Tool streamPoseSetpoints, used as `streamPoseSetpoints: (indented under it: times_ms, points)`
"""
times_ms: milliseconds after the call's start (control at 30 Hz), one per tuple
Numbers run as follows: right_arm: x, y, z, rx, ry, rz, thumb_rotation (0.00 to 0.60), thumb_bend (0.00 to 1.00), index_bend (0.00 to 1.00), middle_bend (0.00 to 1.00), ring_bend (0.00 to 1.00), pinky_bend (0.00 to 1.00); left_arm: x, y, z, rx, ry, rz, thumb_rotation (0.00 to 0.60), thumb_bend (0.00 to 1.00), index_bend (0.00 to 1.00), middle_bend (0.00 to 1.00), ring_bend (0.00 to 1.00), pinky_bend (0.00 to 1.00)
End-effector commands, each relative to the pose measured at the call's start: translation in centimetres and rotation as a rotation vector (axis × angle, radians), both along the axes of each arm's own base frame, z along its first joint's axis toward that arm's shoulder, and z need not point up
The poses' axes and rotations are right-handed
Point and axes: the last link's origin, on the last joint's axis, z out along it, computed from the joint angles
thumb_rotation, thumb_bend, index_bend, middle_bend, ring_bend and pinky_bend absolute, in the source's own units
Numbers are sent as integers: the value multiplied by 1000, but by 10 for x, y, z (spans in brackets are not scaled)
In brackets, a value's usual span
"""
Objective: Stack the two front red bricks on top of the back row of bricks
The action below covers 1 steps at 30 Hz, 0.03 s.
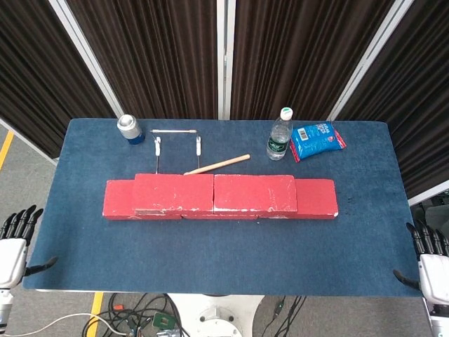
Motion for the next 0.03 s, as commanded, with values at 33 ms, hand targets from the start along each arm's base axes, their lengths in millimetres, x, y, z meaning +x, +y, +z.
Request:
streamPoseSetpoints:
  times_ms: [33]
  points:
    - [1,0,2,-4,-2,0,600,0,0,0,0,0,0,0,1,-1,4,2,600,0,7,0,0,0]
